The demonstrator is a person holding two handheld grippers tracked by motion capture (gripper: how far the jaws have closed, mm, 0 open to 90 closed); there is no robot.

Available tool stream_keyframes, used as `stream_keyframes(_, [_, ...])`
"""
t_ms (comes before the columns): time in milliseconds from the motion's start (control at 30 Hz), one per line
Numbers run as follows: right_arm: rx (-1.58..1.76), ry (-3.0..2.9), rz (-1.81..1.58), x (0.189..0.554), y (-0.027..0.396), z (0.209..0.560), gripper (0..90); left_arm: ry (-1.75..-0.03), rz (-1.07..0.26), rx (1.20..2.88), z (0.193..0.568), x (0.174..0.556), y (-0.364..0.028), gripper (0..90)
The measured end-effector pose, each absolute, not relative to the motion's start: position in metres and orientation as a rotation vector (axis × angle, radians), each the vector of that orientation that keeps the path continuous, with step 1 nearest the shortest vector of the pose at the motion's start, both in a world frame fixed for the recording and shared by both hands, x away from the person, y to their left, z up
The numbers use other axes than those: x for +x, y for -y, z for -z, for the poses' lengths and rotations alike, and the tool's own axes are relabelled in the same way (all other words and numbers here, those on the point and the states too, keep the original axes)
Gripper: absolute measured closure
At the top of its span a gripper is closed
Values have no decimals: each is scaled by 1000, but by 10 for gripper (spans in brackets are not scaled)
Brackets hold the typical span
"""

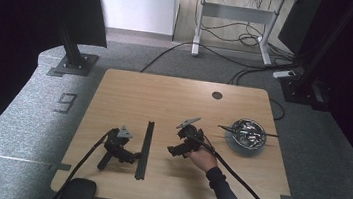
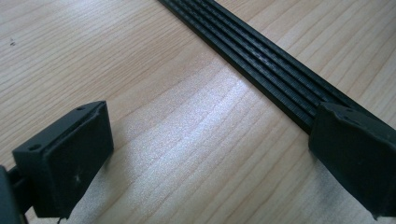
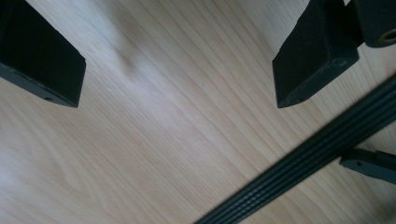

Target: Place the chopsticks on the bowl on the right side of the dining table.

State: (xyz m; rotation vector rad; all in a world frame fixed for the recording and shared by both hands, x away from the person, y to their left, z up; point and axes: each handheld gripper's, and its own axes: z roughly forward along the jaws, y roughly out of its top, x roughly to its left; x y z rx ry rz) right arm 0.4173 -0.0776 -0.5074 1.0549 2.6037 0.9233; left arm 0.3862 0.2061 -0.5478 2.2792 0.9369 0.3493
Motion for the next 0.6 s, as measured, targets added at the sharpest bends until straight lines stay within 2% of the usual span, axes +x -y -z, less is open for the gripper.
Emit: stream_keyframes(600, [1069,-2653,-955,423,24,526,62,-937,-350,2279,548,386,-206,0])
